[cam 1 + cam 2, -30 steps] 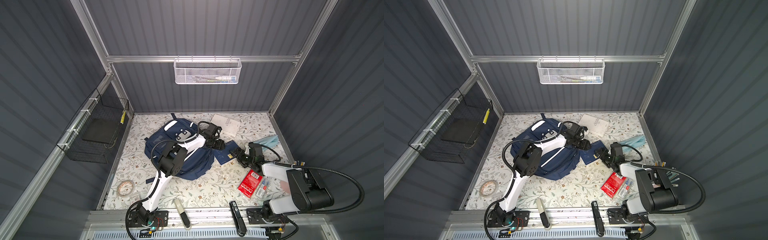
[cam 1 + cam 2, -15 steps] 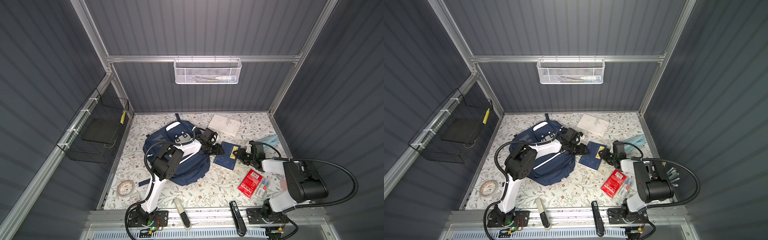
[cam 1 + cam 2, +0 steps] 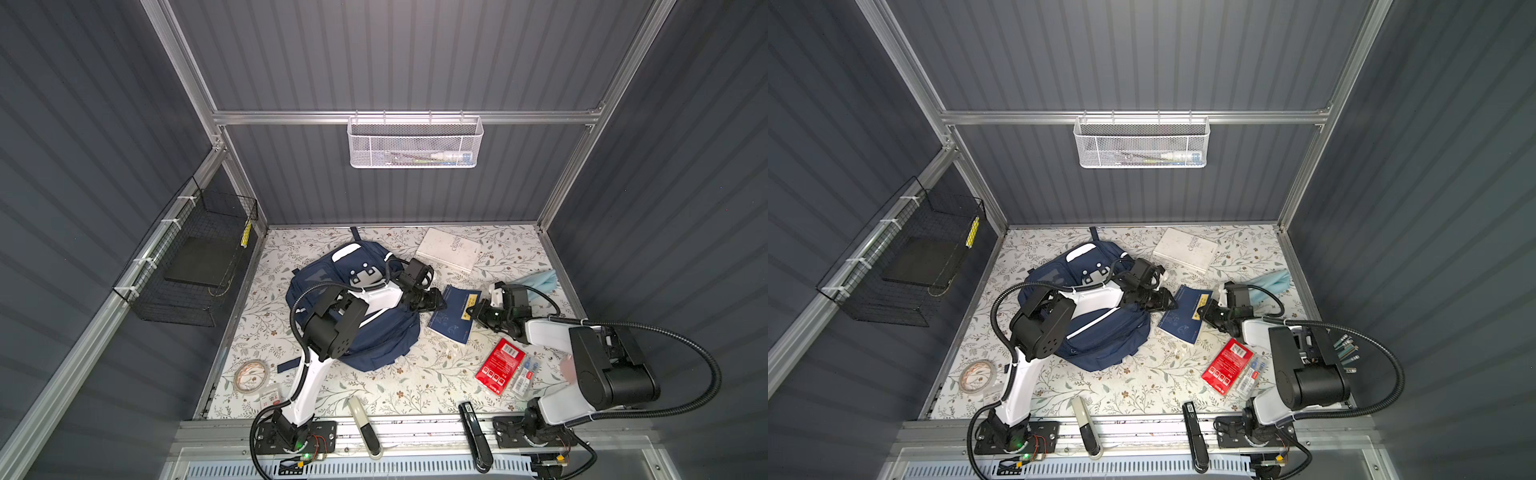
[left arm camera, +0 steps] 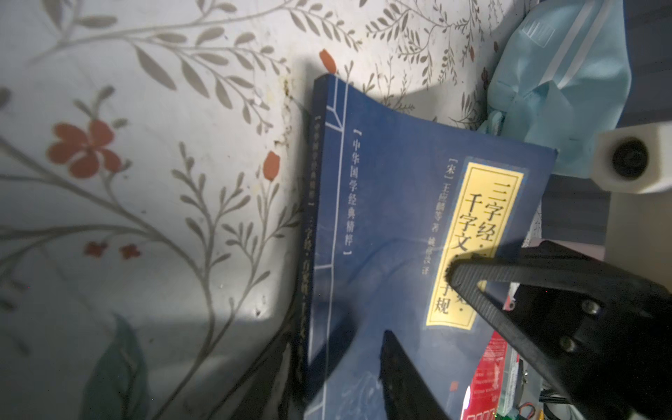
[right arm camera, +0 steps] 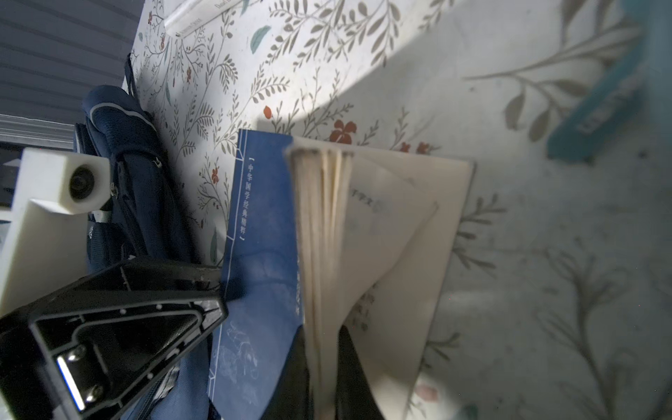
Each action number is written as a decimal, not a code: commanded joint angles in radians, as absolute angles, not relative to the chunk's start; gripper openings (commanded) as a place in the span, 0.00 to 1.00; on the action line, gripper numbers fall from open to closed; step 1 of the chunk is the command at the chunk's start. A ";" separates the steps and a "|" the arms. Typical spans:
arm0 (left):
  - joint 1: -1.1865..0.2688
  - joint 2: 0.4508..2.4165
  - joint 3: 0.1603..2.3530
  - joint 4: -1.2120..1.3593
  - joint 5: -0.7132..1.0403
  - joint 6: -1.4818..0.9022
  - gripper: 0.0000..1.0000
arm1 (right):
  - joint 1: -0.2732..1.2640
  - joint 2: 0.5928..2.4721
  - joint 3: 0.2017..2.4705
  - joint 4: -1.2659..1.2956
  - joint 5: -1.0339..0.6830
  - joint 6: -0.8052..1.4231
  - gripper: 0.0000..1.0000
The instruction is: Pack the student bag
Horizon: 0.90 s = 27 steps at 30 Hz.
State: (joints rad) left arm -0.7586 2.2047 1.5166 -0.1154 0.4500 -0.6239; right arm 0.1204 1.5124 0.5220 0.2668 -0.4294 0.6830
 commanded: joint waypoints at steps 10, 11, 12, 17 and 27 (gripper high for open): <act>-0.828 2.004 1.627 -0.394 0.149 -0.449 0.79 | 0.124 1.188 0.550 0.072 -0.508 0.625 0.00; -0.827 1.996 1.625 -0.400 0.148 -0.449 0.81 | 0.124 1.163 0.558 0.047 -0.503 0.620 0.00; -0.827 1.986 1.621 -0.402 0.148 -0.449 0.81 | 0.123 1.142 0.563 0.030 -0.498 0.619 0.00; -0.804 1.832 1.595 -0.511 0.006 -0.357 0.83 | 0.118 1.041 0.609 -0.086 -0.479 0.601 0.00; -0.748 1.625 1.314 -0.749 -0.323 -0.229 0.76 | 0.116 0.960 0.650 -0.135 -0.529 0.631 0.00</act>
